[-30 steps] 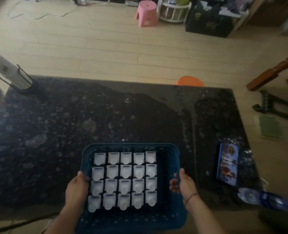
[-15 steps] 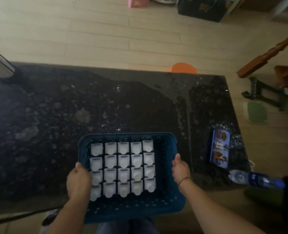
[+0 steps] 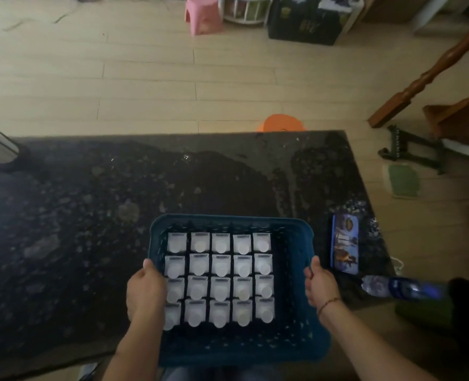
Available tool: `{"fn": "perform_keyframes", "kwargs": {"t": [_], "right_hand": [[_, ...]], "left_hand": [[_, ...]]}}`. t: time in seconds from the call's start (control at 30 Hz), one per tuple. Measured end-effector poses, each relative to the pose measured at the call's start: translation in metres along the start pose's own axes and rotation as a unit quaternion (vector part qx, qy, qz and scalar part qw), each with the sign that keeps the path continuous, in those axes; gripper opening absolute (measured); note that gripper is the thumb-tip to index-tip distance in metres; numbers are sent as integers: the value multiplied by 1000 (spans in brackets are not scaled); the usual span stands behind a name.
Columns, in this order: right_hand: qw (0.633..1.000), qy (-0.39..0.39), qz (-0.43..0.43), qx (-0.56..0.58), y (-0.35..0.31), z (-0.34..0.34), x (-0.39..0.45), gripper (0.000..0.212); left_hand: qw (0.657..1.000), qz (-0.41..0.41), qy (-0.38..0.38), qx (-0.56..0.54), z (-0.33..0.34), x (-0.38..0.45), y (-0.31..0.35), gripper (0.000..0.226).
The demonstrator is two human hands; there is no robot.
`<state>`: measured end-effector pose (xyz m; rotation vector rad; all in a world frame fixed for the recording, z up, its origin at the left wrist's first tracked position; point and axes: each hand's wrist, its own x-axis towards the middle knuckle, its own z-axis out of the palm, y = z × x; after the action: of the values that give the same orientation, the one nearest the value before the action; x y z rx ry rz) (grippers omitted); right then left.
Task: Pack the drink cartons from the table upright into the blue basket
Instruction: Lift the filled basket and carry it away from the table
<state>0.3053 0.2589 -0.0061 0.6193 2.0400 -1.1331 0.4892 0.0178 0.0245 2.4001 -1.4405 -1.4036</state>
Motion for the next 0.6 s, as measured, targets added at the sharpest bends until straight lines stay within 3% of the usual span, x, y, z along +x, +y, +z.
{"fn": "perform_keyframes", "kwargs": {"t": [0.27,0.6], "right_hand": [[999,-6,-20,34,-70,-69,25,51],[998,-36,-45,-17,-170,-173,116,49]], "left_hand": [[999,36,-3,-22,59,-51,51,51],[997,10,27,-70,180,-121,106,44]]}}
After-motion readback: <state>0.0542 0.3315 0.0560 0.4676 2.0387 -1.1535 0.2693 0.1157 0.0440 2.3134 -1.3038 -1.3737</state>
